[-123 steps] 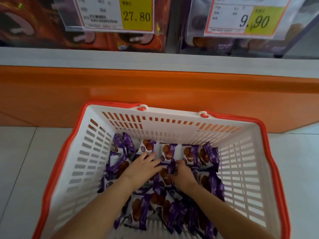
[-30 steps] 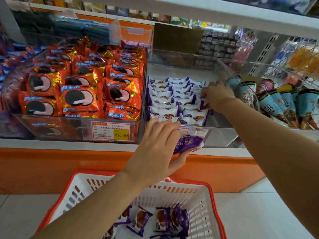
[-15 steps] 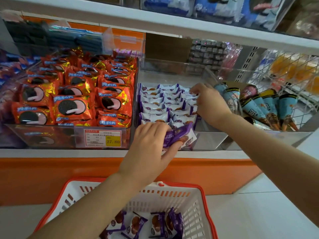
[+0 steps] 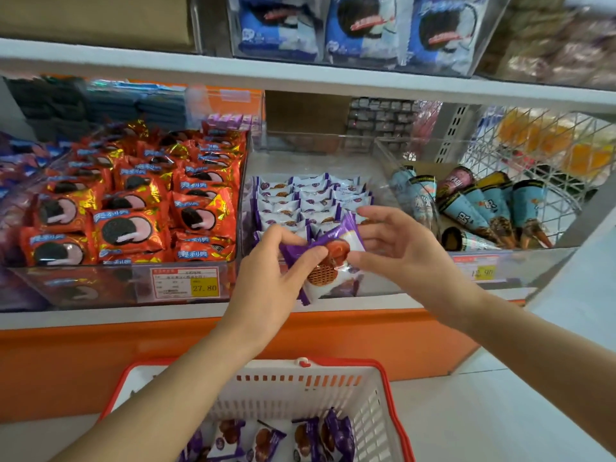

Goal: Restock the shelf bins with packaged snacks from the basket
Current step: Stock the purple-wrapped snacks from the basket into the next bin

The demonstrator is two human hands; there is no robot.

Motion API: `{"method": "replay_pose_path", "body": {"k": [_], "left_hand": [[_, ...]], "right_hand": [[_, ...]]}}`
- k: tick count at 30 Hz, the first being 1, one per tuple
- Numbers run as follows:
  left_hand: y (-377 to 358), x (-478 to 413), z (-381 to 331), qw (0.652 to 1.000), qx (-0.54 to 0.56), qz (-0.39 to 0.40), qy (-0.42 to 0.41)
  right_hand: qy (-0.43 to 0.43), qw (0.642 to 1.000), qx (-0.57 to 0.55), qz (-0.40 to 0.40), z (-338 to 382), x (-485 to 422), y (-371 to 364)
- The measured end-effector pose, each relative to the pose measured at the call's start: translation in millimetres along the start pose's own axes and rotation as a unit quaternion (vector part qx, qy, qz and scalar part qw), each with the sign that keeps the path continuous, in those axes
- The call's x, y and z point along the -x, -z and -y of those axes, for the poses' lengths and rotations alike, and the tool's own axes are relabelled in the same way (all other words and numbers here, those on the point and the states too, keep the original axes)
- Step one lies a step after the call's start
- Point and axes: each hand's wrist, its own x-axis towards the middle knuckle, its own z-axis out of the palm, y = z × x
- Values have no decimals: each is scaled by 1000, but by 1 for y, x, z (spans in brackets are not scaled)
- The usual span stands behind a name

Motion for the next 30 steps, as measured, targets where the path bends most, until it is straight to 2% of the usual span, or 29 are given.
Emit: {"method": "replay_pose_path", "body": {"k": [2, 4, 6, 8, 10, 11, 14, 16, 17, 20, 21, 23, 25, 27, 29, 30], "left_hand": [[-4, 1, -4, 995, 84, -38, 39], [-7, 0, -11, 986, 134, -72, 63], [-10, 1, -18, 989, 117, -80, 50], [-13, 2, -21, 993, 86, -79, 35], [-15, 3, -17, 997, 19, -70, 13], [-15, 4, -11, 996, -62, -66, -21], [-13, 8, 15, 945, -297, -47, -127], [-15, 16, 27, 921, -368, -26, -128], [-17, 19, 32, 911, -391, -20, -129], [-21, 21, 41, 890, -423, -30, -169], [-23, 21, 42, 888, -424, -38, -176], [-25, 21, 44, 884, -427, -52, -185], [-27, 22, 45, 884, -425, -58, -187], [-29, 22, 46, 883, -426, -66, -188], [-32, 21, 47, 886, -420, -69, -181], [-33, 21, 47, 888, -418, -71, -179]], "right_hand": [[-35, 997, -65, 7, 5, 1, 1], [-64, 993, -69, 67, 9, 6, -2], [-63, 991, -76, 86, 8, 9, -7], [-60, 990, -117, 52, 9, 8, -7], [-21, 995, -100, 11, 12, 4, -2], [7, 998, -63, -16, 12, -1, 1], [86, 981, 113, -132, 9, -22, 16], [110, 943, 265, -169, 5, -39, 27], [117, 911, 359, -169, 4, -47, 31], [95, 778, 616, -84, -4, -70, 37], [71, 731, 677, -48, -7, -77, 36], [38, 669, 742, 3, -13, -89, 31], [32, 635, 771, 29, -19, -99, 26], [25, 617, 785, 50, -24, -109, 23], [15, 625, 779, 55, -29, -117, 23], [8, 645, 762, 49, -31, -120, 25]]}}
